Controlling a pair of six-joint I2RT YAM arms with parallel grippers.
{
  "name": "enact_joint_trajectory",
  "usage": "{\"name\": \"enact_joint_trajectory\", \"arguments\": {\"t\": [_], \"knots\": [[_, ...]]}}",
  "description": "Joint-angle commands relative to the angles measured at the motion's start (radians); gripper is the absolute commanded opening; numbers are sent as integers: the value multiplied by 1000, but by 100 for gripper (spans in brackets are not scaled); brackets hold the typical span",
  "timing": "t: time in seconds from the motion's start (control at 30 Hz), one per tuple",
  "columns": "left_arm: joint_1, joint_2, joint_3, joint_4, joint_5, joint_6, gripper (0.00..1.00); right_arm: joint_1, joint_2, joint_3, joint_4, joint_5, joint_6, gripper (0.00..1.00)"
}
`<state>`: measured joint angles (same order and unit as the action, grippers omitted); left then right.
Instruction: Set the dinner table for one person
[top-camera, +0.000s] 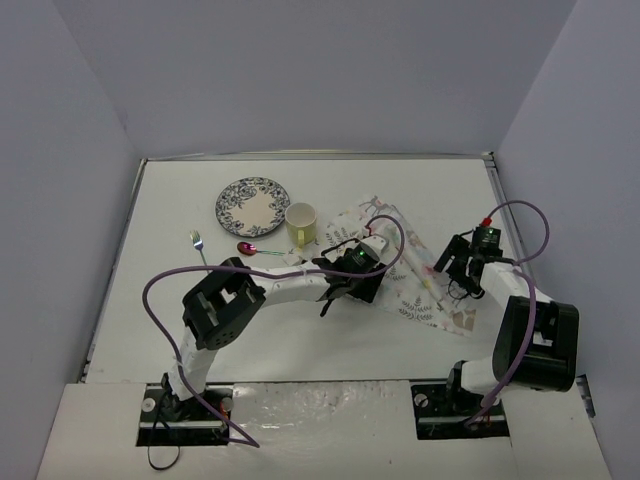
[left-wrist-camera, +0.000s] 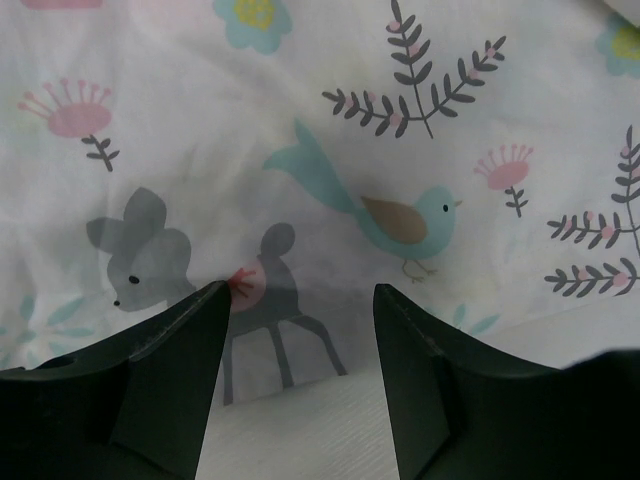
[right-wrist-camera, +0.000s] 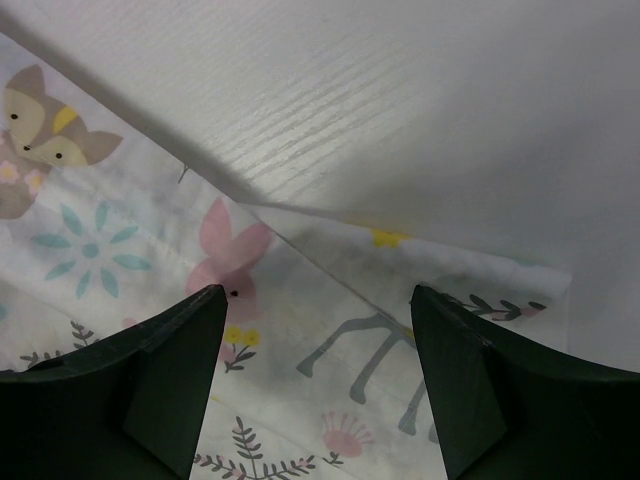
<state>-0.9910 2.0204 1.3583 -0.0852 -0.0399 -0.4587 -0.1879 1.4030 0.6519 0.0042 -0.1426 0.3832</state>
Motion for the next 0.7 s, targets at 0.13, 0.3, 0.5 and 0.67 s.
{"name": "enact_joint_trajectory", "arguments": {"t": [0.13,0.3,0.5,0.67], "knots": [[36,48,63,9,-82,-34,54,7,-45,-12,16,58,31,73],[68,75,91,-10,-75,-41,53,10,-1,-14,5,-19,12,72],[74,66,93,-7,-68,-43,52,19,33,-15,0,-78,-3,71],[74,64,90,-9,-62,-47,52,37,28,-16,0,-92,-6,64]]}}
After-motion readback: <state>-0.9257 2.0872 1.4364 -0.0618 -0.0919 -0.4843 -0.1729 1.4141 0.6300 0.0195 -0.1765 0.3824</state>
